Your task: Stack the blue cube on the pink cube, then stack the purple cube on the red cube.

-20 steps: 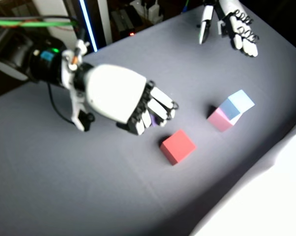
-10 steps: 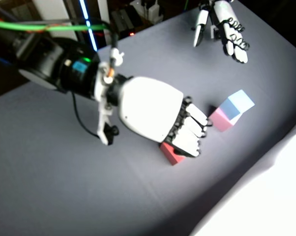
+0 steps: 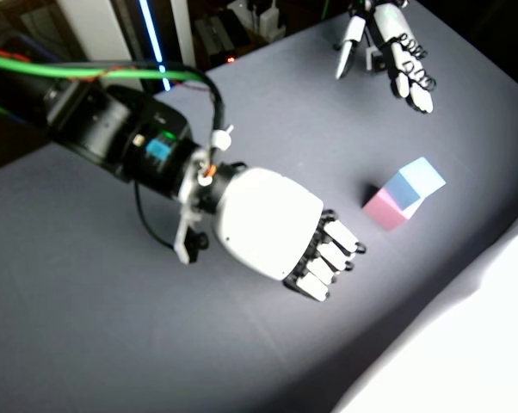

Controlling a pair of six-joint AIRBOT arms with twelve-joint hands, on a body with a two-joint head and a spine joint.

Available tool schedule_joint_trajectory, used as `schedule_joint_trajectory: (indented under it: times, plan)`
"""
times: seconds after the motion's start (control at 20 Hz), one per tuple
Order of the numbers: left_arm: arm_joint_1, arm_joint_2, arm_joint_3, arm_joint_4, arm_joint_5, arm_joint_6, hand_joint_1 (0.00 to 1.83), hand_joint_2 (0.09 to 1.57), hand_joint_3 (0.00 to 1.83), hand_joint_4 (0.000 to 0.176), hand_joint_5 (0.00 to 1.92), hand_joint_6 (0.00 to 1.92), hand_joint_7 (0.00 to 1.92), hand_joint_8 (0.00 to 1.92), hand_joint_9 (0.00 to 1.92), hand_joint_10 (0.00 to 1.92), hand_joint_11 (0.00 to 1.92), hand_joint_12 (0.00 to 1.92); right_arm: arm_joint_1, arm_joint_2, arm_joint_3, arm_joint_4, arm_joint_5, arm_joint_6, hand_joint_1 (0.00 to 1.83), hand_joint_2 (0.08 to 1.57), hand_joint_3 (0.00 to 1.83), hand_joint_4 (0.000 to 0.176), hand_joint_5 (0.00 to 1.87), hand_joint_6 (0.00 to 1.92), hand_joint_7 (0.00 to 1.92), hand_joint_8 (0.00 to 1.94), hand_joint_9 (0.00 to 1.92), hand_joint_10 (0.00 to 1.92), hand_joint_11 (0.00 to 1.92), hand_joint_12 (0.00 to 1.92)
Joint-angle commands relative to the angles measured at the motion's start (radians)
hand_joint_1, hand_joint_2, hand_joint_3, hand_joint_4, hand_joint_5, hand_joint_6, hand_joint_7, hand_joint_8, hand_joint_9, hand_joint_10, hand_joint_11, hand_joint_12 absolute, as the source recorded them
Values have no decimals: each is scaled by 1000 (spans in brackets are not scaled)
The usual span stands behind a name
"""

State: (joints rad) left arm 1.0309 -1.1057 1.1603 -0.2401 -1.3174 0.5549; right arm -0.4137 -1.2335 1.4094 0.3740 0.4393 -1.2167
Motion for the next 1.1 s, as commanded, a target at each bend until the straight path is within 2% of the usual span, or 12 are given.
schedule_joint_trajectory:
  times: [0.0, 0.05, 0.2, 0.3, 0.4, 0.55, 0.7, 0.75, 0.85, 0.9, 1.0, 1.05]
  plan:
    - [0, 2, 0, 1, -133, -6, 413, 1209, 0, 165, 0, 0, 0, 0, 0, 0, 0, 0, 14, 4, 3, -6, 113, -2, 857, 1287, 1, 26, 71, 28, 52, 8, 79, 587, 0, 1479]
    - [1, 2, 0, -2, -136, -6, 410, 1209, 0, 162, 0, 0, 0, 0, 0, 0, 0, 0, 14, 4, 2, -6, 113, -2, 831, 1292, 1, 42, 29, 10, 10, 1, 26, 483, 0, 1358]
    - [7, 3, -4, -5, -141, -6, 399, 1211, 0, 171, 0, 0, 0, 0, 0, 0, 0, 0, 14, 5, -5, -6, 114, -2, 890, 1286, 2, 8, 0, 0, 0, 0, 35, 77, 0, 861]
    - [8, 4, -6, -6, -142, -6, 387, 1213, 0, 164, 0, 0, 0, 0, 0, 0, 0, 0, 14, 5, -12, -6, 119, -2, 906, 1279, 1, 19, 0, 0, 0, 0, 20, 29, 0, 474]
    - [10, 7, -10, -7, -144, -6, 416, 1217, 0, 171, 0, 0, 0, 0, 0, 0, 0, 0, 14, 12, -37, -6, 142, -2, 885, 1260, 1, 94, 0, 0, 0, 0, 4, 6, 0, 71]
    - [17, 13, -18, -12, -153, -6, 442, 1227, 3, 176, 0, 0, 0, 0, 0, 0, 0, 0, -9, 68, -110, -14, 219, -2, 758, 1244, 0, 105, 0, 0, 0, 0, 0, 0, 0, 0]
    - [29, 21, -29, -23, -173, -5, 474, 1223, 0, 154, 0, 0, 0, 0, 0, 0, 0, 0, -61, 141, -216, -49, 346, -2, 688, 1219, 0, 60, 0, 0, 0, 0, 0, 0, 7, 3]
    - [35, 26, -35, -27, -184, -4, 504, 1227, 1, 172, 0, 0, 0, 0, 0, 0, 0, 0, -91, 174, -268, -67, 409, -2, 665, 1213, 0, 95, 0, 0, 0, 0, 0, 0, 1, 0]
    - [44, 33, -45, -34, -203, 0, 502, 1226, 0, 176, 0, 0, 0, 0, 0, 0, 0, 0, -157, 229, -345, -87, 527, -2, 566, 1216, 0, 60, 0, 0, 0, 0, 0, 0, 0, 0]
    - [49, 37, -50, -38, -213, 3, 488, 1225, 0, 176, 0, 0, 0, 0, 0, 0, 0, 0, -187, 252, -380, -94, 584, -2, 494, 1213, 0, 56, 0, 0, 0, 0, 0, 0, 0, 0]
    - [57, 48, -61, -43, -234, 9, 525, 1239, 4, 176, 0, 0, 0, 0, 0, 0, 0, 0, -263, 324, -452, -102, 712, -2, 469, 1198, 0, 115, 0, 0, 0, 0, 0, 0, 0, 0]
    - [62, 53, -67, -45, -247, 12, 532, 1237, 2, 176, 0, 0, 0, 0, 0, 0, 0, 0, -309, 350, -487, -104, 783, -2, 482, 1210, 0, 124, 0, 0, 0, 0, 0, 0, 0, 0]
